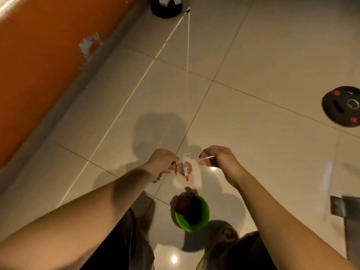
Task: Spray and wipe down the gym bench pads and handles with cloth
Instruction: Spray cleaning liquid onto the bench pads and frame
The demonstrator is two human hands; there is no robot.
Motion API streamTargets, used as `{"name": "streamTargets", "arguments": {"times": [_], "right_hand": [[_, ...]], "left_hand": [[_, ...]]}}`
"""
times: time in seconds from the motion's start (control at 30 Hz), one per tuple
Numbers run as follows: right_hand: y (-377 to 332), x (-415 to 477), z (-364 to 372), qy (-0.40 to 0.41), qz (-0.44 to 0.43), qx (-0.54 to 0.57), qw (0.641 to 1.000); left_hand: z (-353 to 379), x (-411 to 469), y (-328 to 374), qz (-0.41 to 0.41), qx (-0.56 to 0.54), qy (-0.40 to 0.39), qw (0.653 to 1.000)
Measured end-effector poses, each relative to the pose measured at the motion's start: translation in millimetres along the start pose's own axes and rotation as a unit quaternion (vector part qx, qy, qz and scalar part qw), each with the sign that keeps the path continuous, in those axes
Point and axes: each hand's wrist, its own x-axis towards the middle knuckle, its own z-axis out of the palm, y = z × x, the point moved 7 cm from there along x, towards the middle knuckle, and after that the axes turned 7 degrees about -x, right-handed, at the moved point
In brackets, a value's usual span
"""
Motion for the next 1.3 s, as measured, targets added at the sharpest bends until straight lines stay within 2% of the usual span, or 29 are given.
{"name": "streamTargets", "arguments": {"times": [0.17,0.33,0.47,0.57,0.67,0.9,1.3], "right_hand": [[92,87,24,0.015,0.071,0.011,0.997],[144,147,43,0.022,0.074,0.005,0.997],[150,167,61,0.008,0.049,-0.012,0.999],[149,167,69,-0.007,0.038,-0.033,0.999],[134,155,70,-0.026,0.017,-0.033,0.999],[48,78,19,0.028,-0.076,0.006,0.997],[-184,-229,-83,0.102,-0.143,0.024,0.984]], "left_hand": [[45,84,-45,0.013,0.031,-0.015,0.999],[64,154,-74,0.034,0.189,0.007,0.981],[60,171,-65,0.073,0.264,0.024,0.961],[42,169,-44,0.131,0.352,0.082,0.923],[29,156,-21,0.172,0.364,0.065,0.913],[13,55,81,0.255,0.370,0.002,0.893],[18,-285,293,0.390,0.422,-0.083,0.814]]}}
